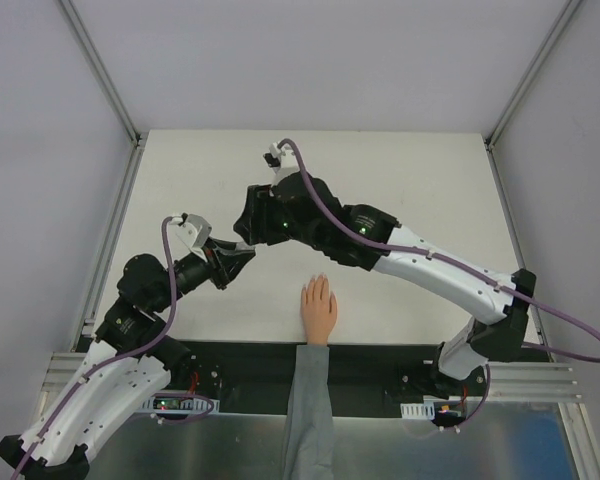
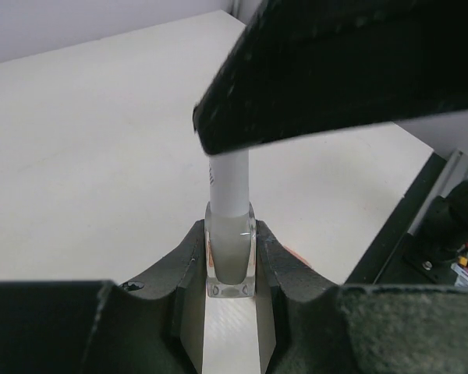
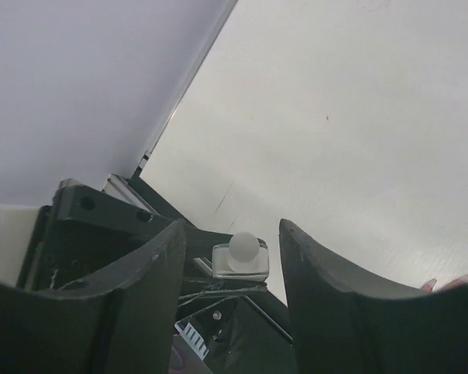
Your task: Paint the nails
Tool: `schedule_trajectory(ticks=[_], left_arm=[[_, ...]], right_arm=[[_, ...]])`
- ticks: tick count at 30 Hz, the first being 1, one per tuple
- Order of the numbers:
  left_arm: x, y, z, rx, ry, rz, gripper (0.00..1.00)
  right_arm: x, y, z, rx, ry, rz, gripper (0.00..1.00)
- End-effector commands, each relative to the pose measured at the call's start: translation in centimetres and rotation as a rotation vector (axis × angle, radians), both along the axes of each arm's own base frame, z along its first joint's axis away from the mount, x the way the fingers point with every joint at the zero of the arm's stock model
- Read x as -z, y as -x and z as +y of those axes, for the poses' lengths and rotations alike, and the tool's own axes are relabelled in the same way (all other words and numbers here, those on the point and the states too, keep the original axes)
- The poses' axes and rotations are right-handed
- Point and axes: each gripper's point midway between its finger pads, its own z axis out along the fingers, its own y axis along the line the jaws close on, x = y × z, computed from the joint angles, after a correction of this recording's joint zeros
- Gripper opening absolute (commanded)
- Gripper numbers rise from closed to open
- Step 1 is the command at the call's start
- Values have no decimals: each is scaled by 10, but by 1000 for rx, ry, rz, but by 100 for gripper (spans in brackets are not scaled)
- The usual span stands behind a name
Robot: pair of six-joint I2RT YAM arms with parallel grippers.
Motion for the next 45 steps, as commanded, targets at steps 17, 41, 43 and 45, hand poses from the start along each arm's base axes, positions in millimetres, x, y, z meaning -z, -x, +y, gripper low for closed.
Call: schedule_trajectory(ticks=[17, 41, 43, 45], left_arm=[[-36, 3, 7, -40, 118, -81, 0], [-49, 77, -26, 393, 196, -35, 0], [-45, 71, -22, 347, 171, -47, 0], [-40, 59, -17, 275, 137, -56, 0]], right_arm=[[14, 7, 41, -61, 2, -35, 0], [-11, 83, -11, -687, -406, -56, 14], [-10, 72, -13, -599, -343, -78, 33], [-2, 47, -23, -397, -223, -57, 53]])
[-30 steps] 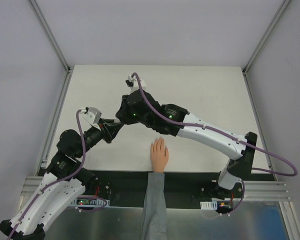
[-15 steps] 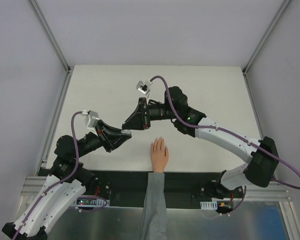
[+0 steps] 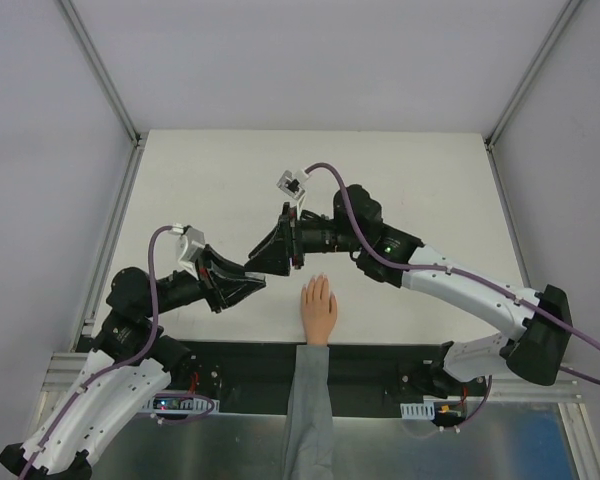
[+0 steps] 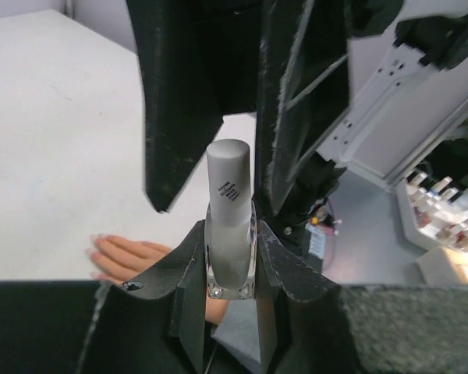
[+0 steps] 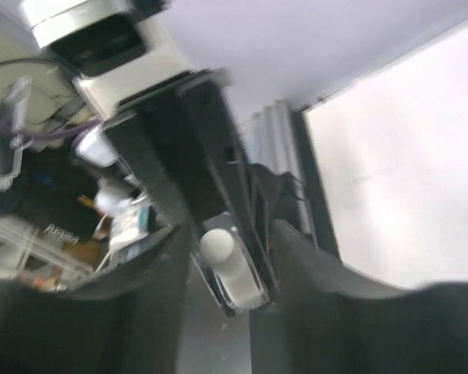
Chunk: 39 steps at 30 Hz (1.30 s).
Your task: Paint the nails
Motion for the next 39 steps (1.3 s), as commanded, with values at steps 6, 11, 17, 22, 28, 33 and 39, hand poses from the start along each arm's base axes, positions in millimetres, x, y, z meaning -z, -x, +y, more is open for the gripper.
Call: schedule_trajectory(ticks=[6, 11, 17, 22, 28, 33, 39], left_arm=[[-6, -40, 26, -274, -118, -198, 0], [-3, -56, 37, -375, -148, -225, 0], [-4, -61, 41, -412, -150, -239, 0], [-4, -61, 40, -412, -137, -240, 0], [-12, -53, 36, -376, -92, -232, 0], [-24, 18, -1, 101, -34, -239, 0], [-42, 64, -13, 467, 93, -131, 0]], right_arm=[[-10, -65, -28, 672, 325, -23, 64], [-1, -71, -15, 813, 419, -77, 59], [-3, -70, 10, 824, 453, -105, 46], [7, -69, 28, 798, 463, -96, 38], [4, -58, 30, 685, 403, -98, 0], [-29, 20, 15, 25, -83, -236, 0], [-39, 69, -26, -341, -181, -162, 0]])
